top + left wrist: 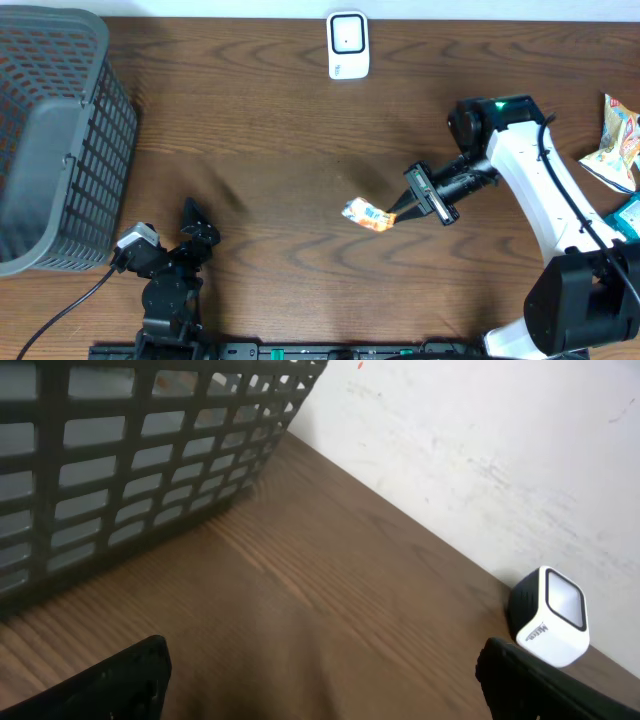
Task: Scan the item barcode
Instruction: 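Hold the orange box in front of the white scanner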
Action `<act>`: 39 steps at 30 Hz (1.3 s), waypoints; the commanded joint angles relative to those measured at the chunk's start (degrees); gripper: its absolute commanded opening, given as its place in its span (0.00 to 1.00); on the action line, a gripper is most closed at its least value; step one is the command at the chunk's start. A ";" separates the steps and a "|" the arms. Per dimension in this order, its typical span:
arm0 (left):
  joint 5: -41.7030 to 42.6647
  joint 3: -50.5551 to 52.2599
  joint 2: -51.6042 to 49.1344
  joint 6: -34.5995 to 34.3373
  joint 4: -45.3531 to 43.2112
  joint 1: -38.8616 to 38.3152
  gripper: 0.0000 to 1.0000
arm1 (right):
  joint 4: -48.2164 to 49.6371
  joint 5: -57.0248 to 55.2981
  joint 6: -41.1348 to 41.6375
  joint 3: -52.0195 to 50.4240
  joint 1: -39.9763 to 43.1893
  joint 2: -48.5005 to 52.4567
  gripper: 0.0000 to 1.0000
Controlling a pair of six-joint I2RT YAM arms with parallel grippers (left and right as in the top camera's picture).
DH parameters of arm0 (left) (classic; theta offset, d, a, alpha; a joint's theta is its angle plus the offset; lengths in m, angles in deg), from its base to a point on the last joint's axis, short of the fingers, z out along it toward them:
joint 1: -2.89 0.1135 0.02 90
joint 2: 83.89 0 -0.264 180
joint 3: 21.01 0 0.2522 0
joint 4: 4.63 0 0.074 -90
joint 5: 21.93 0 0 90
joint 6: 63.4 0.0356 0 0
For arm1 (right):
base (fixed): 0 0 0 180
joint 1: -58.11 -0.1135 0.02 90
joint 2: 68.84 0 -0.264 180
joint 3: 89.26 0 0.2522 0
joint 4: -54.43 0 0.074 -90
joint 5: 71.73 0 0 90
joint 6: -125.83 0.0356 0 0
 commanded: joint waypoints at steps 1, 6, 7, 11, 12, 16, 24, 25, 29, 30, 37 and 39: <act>-0.37 1.40 0.04 -0.44 0.59 0.09 0.98 | -1.31 2.89 -2.08 0.15 0.92 -1.07 0.01; -0.37 1.40 0.04 -0.44 0.57 0.09 0.98 | -1.27 2.23 -2.32 0.15 0.92 -1.07 0.01; -0.37 1.40 0.04 -0.44 0.57 0.09 0.98 | -1.27 1.88 -2.32 0.15 0.92 -1.07 0.01; -0.37 1.40 0.04 -0.44 0.57 0.09 0.98 | -0.57 -3.08 -3.78 0.15 0.92 -1.07 0.01; -0.37 1.40 0.04 -0.44 0.57 0.09 0.98 | 0.70 -6.67 -3.28 0.15 0.94 -1.07 0.01; -0.37 1.40 0.04 -0.44 0.59 0.09 0.98 | 10.97 -23.39 7.30 0.15 0.81 -1.07 0.01; -0.37 1.40 0.04 -0.44 0.57 0.09 0.98 | 36.89 -54.55 11.39 0.13 -3.06 -1.05 0.01; -0.37 1.40 0.04 -0.44 0.57 0.09 0.98 | 41.77 -56.26 11.37 0.13 -3.82 -1.03 0.01; -0.37 1.40 0.04 -0.44 0.59 0.09 0.98 | 56.83 -64.65 -2.23 0.11 -6.93 -0.98 0.01; -0.37 1.40 0.04 -0.44 0.57 0.09 0.98 | 60.67 -65.66 -7.50 0.09 -7.72 -0.94 0.01; -0.37 1.40 0.04 -0.44 0.57 0.09 0.98 | 90.55 -66.40 -28.70 -0.07 -12.04 3.74 0.01; -0.37 1.40 0.04 -0.44 0.59 0.09 0.98 | 99.27 -66.38 -35.52 -0.07 -12.55 7.48 0.01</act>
